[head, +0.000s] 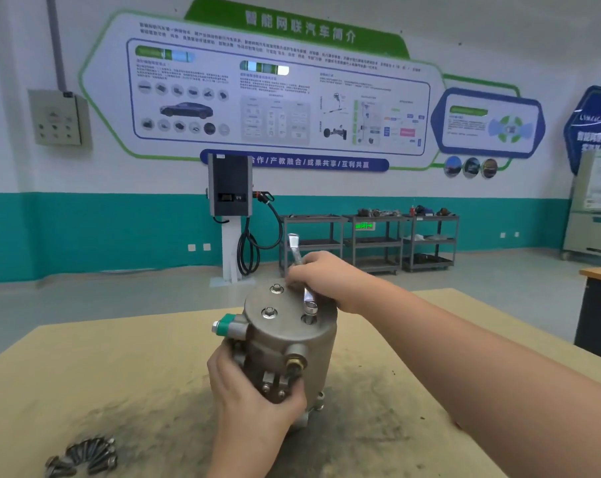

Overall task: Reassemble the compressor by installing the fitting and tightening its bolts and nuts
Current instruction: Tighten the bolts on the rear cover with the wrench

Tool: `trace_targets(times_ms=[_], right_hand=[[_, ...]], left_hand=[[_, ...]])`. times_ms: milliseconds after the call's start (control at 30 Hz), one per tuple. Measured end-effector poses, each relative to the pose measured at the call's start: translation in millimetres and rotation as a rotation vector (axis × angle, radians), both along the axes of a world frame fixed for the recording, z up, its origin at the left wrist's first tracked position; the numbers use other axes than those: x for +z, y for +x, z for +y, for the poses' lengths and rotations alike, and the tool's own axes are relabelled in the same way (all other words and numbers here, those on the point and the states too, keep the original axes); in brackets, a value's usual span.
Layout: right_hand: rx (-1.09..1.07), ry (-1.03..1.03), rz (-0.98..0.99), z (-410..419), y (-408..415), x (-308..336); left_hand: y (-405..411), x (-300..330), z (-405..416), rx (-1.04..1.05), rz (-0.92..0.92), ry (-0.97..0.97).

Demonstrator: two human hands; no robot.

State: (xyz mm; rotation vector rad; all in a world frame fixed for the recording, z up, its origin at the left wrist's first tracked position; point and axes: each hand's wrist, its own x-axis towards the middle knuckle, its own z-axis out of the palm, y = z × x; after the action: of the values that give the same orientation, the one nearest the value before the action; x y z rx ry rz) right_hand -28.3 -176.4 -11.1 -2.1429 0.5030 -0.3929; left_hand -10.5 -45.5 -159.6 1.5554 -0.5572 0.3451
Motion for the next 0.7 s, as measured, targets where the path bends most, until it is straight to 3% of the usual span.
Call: trace_targets(times_ms=[167,200,267,433,500,567,700], right_hand=[[0.007,0.898,-0.412,-36.1,-17.1,-17.3],[0.022,1.014,-0.497,-41.9,-21.9,-18.3],[0.033,1.052,-0.588,-44.5,-36.1,-18.7],[0.248,0.93,-0.704,-23.6,-83.6,-32.7],[0.299,0.781,-0.756,-7.9,-100.9,-50.0],[0.263,0.51,-0.774,11.5,-113.8,-69.9],[0.217,-0.331,-0.83,36.1,-122.0,-85.9]], left_hand=[[2.2,-12.3,3.1,0.063,-0.053,0.006],[3.7,-11.0,3.8,0.061,-0.031,0.002],[0.0,-9.2,6.1,0.031,0.088,0.067],[5.6,-7.6,-3.0,0.06,0.162,-0.121],[8.8,-6.1,-2.0,0.057,0.126,-0.134],[11.4,-11.1,0.6,0.068,0.062,-0.131],[4.6,-9.3,5.2,0.014,0.037,-0.107]])
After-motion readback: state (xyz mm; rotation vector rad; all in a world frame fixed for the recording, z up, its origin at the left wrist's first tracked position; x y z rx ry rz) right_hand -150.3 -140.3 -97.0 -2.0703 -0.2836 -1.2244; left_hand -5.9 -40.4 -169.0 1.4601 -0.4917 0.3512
